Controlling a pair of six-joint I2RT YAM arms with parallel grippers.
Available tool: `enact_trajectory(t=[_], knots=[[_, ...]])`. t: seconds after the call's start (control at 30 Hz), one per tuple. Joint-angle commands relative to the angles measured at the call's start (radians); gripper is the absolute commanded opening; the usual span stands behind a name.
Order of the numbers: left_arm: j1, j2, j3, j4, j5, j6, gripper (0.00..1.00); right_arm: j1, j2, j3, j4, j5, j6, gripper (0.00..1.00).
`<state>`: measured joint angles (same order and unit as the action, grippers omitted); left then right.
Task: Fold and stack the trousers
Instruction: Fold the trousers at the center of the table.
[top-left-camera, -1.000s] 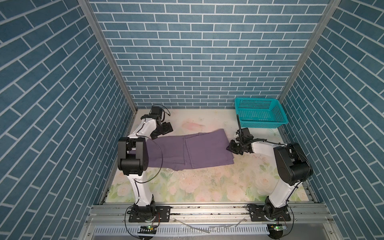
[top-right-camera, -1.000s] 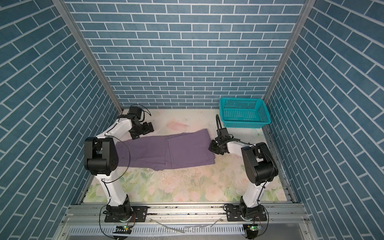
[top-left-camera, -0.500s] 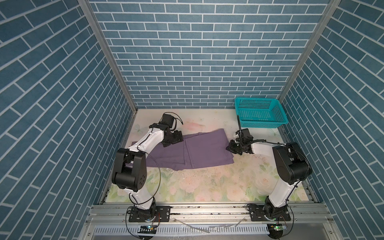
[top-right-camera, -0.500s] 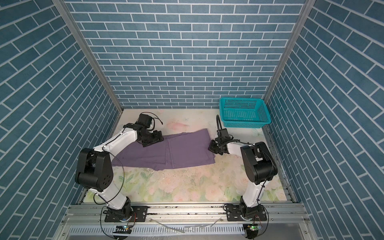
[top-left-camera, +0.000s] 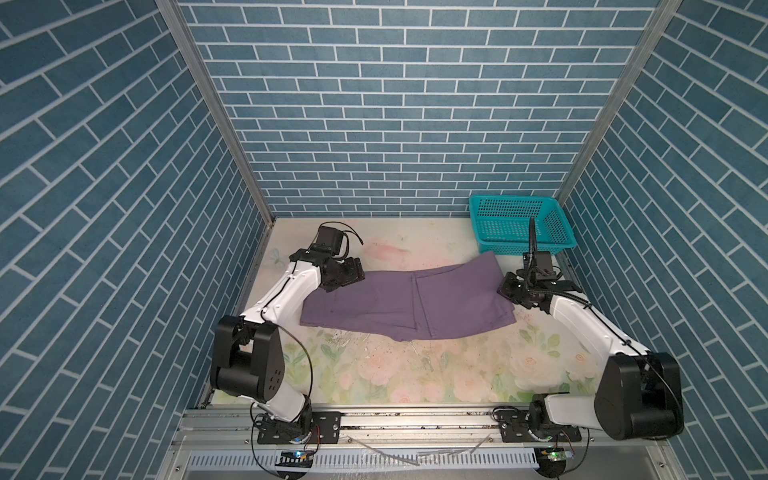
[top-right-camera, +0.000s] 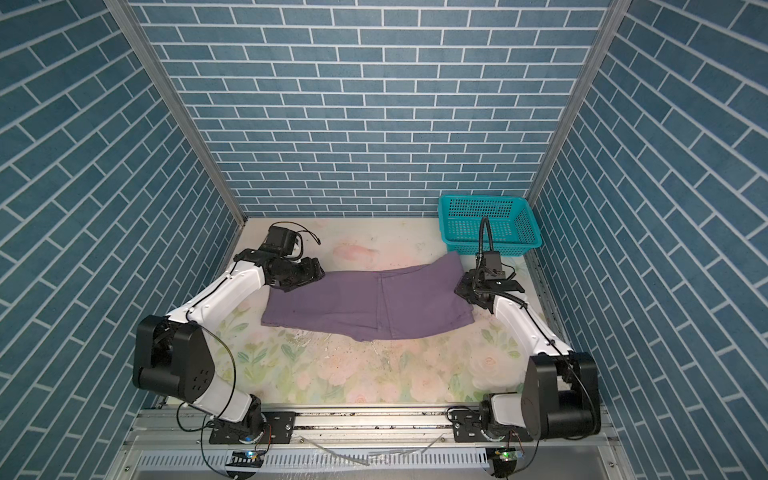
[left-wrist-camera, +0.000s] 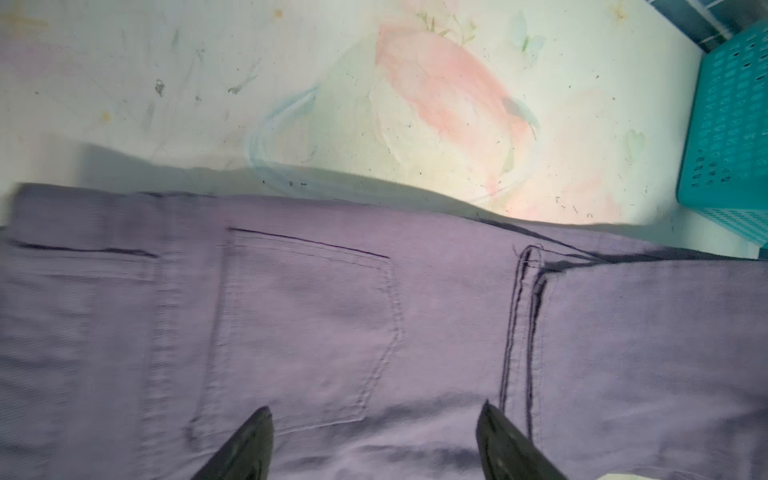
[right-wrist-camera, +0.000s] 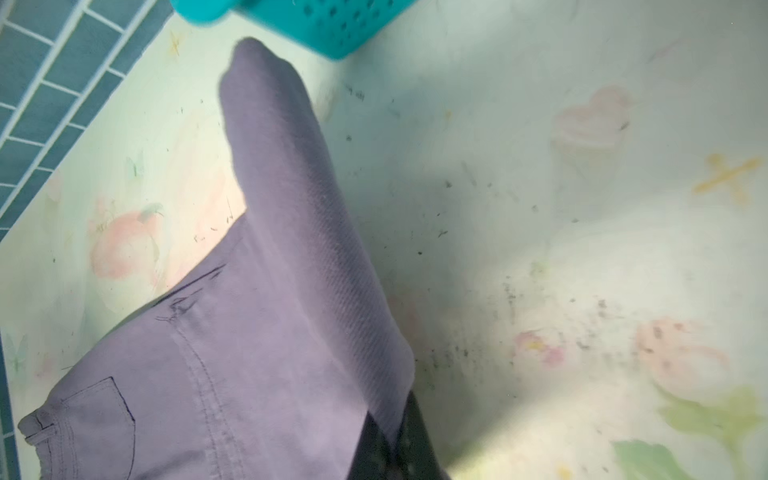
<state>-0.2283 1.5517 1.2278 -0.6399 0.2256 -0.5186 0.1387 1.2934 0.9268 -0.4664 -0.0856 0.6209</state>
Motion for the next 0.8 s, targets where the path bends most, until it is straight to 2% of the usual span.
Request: enact_trajectory(t=[0.0,0.13,0.4,0.77], knots=[[-0.004,-0.036,-0.017,-0.053,-0.021,0.012,0.78,0.0,-0.06,0.117,-0.153,0.122,-0.053,0.0],[0.007,-0.07,-0.02,-0.078,-0.032,0.018,0.8,0.014,-0.062,0.238,-0.177,0.095,-0.049,0.0],[0.078,-0.17,-0.035,-0.125,-0.045,0.017,0.82,0.249,0.136,0.545,-0.199,0.138,-0.084,0.0],[0.301,-0.337,-0.033,-0.241,-0.02,0.077,0.87,0.489,0.483,0.896,-0.164,0.062,-0.058,0.0]])
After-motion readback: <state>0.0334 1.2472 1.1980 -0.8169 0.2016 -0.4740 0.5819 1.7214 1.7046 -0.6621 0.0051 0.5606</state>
